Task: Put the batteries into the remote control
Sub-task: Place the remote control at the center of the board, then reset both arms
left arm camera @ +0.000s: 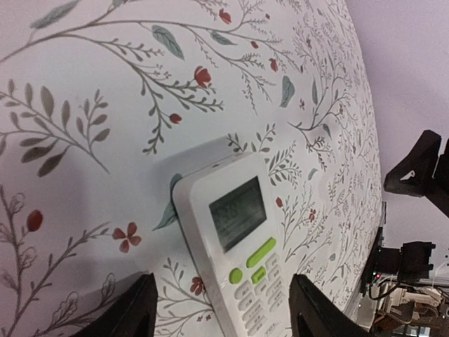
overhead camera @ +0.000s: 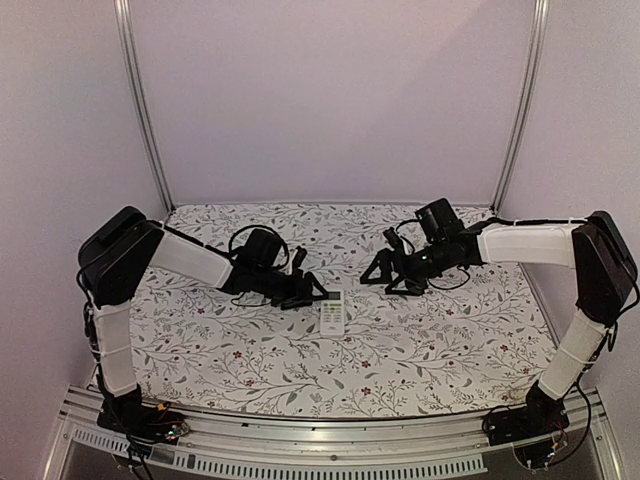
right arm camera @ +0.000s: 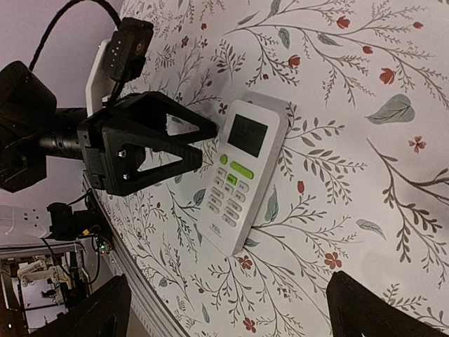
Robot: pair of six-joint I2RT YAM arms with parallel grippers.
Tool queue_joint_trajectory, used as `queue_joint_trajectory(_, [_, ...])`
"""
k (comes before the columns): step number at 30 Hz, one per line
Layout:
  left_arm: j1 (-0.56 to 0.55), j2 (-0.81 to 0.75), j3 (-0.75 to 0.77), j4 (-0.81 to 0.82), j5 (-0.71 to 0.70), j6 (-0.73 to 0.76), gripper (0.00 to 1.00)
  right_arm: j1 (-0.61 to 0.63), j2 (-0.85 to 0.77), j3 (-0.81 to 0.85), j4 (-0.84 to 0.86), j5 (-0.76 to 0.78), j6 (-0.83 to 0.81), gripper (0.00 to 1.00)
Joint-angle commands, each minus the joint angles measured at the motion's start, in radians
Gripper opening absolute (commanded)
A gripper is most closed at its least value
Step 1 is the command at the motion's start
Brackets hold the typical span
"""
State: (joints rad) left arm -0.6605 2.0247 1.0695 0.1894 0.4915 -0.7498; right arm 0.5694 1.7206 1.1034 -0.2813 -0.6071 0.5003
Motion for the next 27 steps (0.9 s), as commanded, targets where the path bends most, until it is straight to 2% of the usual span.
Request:
queue_joint_trajectory(1, [0.016, -0.089, 0.013, -0.162, -0.118, 0.101, 0.72, 0.003, -0.017, -0.018, 0.021, -0.008, -0.013, 0.99])
queue_joint_trajectory(3, [0.016, -0.131, 0.02, -0.219, -0.158, 0.142, 0.95, 0.003, -0.037, -0.022, 0.021, 0.0, -0.027, 0.99])
queue_joint_trajectory(4, [0.016, -0.154, 0.026, -0.253, -0.191, 0.167, 0.99, 0.002, -0.05, -0.027, 0.021, 0.009, -0.038, 0.99])
queue_joint_trajectory(9, [0.016, -0.273, 0.089, -0.425, -0.333, 0.291, 0.99, -0.004, -0.129, -0.065, 0.024, 0.063, -0.094, 0.99])
queue_joint_trajectory(15, [0.027, -0.472, 0.084, -0.52, -0.502, 0.348, 0.99, -0.049, -0.307, -0.149, 0.029, 0.193, -0.149, 0.99])
queue_joint_trajectory(21, [0.034, -0.668, -0.076, -0.434, -0.626, 0.291, 1.0, -0.07, -0.497, -0.263, 0.04, 0.409, -0.171, 0.99])
queue_joint_trajectory(27, [0.035, -0.774, -0.252, -0.36, -0.575, 0.26, 1.0, -0.069, -0.717, -0.494, 0.138, 0.546, -0.134, 0.99])
